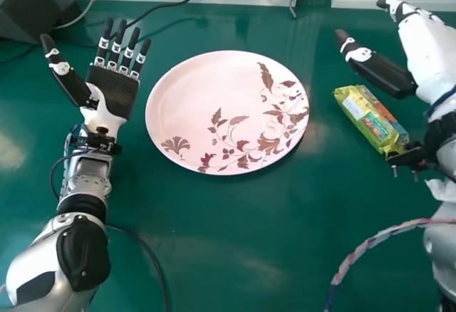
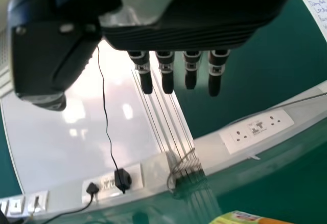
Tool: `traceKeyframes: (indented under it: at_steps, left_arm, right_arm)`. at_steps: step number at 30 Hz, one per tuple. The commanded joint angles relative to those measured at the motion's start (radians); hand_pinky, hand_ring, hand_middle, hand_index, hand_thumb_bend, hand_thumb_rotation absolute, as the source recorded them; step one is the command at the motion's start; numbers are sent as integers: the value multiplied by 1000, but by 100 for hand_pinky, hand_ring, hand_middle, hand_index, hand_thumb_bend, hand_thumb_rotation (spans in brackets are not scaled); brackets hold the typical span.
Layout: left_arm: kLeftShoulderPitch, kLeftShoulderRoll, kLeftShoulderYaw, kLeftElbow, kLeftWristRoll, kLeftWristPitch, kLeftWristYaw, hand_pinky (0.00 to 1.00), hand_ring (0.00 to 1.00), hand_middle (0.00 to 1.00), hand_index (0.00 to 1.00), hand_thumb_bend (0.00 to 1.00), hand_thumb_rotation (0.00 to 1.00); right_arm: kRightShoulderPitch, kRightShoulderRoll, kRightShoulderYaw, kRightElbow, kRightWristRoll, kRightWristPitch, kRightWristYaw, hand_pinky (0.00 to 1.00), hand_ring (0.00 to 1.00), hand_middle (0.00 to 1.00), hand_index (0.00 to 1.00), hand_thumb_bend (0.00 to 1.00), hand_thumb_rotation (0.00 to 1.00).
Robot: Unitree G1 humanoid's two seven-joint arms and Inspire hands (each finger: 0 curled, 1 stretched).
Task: Pick up biscuit and place it in the plate
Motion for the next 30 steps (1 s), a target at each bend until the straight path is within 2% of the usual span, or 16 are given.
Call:
traceKeyframes:
  at_steps: [1,5,7,11,13,14,18,30]
  left_arm:
    - [34,-21,-7,19,1,0,-14,89,94,100,100,100,67]
    - [33,-19,-8,20,0,1,-17,89,94,100,100,100,68]
    - [33,-16,-5,24,-5,7,-31,90,94,100,100,100,69]
    - [27,-10,9,33,-24,38,-53,90,92,100,100,100,69]
    - [22,-4,20,41,-42,78,-76,88,91,100,100,100,73]
    - [19,-2,25,44,-49,97,-81,88,91,100,100,100,73]
    - [15,3,27,48,-49,110,-85,90,92,100,100,100,73]
    - [11,-3,26,43,-52,112,-97,94,92,99,100,100,70]
  right_arm:
    - [-30,-30,-8,13,-5,9,41,95,100,100,100,78,62]
    - [-64,-74,0,50,4,-1,97,95,100,100,100,79,64]
    - [-81,-95,6,70,8,-6,120,95,100,100,100,82,65]
    - [-112,-129,18,116,14,-27,136,96,100,100,100,89,62]
    - [-128,-156,36,142,-6,-43,153,96,100,100,100,91,69]
    - [-137,-166,48,153,-20,-46,166,96,100,100,100,91,69]
    - [-168,-183,79,179,-64,-46,209,96,100,100,100,99,72]
    - [-190,-217,108,219,-123,-96,269,100,100,100,100,100,75]
